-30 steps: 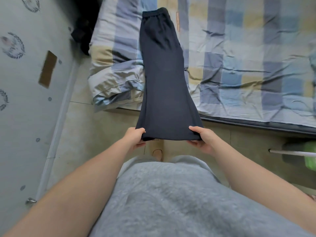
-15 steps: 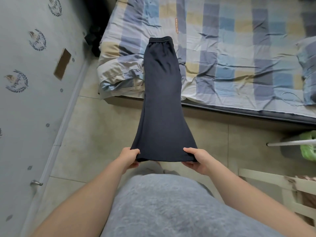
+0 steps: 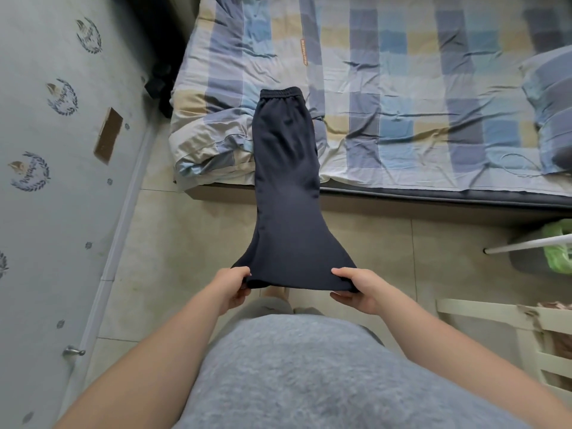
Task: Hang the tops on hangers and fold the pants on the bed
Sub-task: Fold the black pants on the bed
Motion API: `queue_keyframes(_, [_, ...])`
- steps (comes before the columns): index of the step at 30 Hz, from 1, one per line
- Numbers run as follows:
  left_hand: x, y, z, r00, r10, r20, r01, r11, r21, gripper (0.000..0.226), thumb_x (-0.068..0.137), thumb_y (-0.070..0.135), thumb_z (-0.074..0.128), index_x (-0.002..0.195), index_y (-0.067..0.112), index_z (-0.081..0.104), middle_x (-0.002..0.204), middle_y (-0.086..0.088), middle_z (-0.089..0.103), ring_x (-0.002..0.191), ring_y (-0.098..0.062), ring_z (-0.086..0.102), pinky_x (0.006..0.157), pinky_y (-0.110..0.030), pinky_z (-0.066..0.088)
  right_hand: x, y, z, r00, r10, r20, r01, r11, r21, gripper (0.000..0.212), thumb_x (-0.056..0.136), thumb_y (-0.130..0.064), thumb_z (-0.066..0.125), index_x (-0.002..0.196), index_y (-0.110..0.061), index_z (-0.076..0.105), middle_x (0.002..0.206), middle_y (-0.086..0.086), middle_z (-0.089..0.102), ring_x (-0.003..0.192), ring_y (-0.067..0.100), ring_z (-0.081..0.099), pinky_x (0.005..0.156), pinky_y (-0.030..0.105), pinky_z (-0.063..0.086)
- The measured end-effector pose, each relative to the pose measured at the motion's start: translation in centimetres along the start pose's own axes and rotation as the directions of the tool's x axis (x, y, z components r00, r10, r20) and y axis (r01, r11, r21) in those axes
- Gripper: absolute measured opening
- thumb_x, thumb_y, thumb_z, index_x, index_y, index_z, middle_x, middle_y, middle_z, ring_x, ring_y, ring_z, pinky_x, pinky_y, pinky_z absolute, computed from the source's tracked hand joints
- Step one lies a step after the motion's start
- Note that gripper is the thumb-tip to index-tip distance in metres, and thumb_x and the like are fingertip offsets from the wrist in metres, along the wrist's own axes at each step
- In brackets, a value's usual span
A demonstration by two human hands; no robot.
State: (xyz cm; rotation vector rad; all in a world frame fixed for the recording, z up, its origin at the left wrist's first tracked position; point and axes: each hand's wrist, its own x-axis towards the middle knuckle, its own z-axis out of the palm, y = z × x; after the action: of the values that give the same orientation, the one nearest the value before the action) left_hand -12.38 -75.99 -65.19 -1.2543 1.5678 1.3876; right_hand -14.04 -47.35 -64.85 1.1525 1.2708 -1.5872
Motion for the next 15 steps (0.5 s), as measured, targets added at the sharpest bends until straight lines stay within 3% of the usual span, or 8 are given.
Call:
queue_keyframes(5, [2.1,7.9,0.7,0.997,0.078,0.018,-0.073,0.978,-0.197,0.008,0.092,0.015,0.052,0.087,0.013,0.057,0.057,-0.001,0.051,0.051,-0.015,0.048,0.05,-0.021,0.04,1.7,-7.6,2.0,0.997,-0.068,-0.024,0.069,0.996,0.053,0.027,0.085,-0.011,0.076,0.109,-0.009,0.065,0.1,0.01,0.069,0.076,0.025,0.067,0.074,0.039,0.059])
queue_keyframes(9, [4.5,16.7,0.9,0.991,0.129,0.018,-0.114,0.927,-0.357,0.011,0.093,0.014,0.05,0.084,0.013,0.057,0.051,0.001,0.051,0.041,-0.011,0.048,0.044,-0.017,0.041,3.7,-15.9,5.1,0.99,-0.131,-0.056,0.135,0.988,0.077,0.009,0.087,-0.012,0.076,0.091,-0.009,0.068,0.085,0.008,0.069,0.074,0.024,0.066,0.067,0.038,0.061])
queue_keyframes(12, [6.6,24.0,0.5,0.992,0.116,0.048,-0.089,0.916,-0.39,0.013,0.095,0.017,0.05,0.083,0.014,0.057,0.054,0.001,0.051,0.05,-0.012,0.05,0.053,-0.024,0.042,5.4,-22.5,7.9,0.987,-0.153,-0.05,0.158,0.981,0.111,0.008,0.091,-0.013,0.072,0.086,-0.009,0.066,0.067,0.006,0.071,0.06,0.019,0.068,0.055,0.032,0.061])
queue_keyframes(15, [8.9,31.7,-0.4,0.993,0.088,0.079,-0.051,0.919,-0.391,0.013,0.096,0.018,0.051,0.086,0.013,0.058,0.059,-0.001,0.054,0.057,-0.014,0.052,0.057,-0.026,0.043,7.2,-29.1,10.9,0.991,-0.117,-0.069,0.128,0.975,0.183,0.009,0.093,-0.014,0.069,0.091,-0.008,0.062,0.089,0.011,0.067,0.073,0.021,0.067,0.063,0.034,0.057])
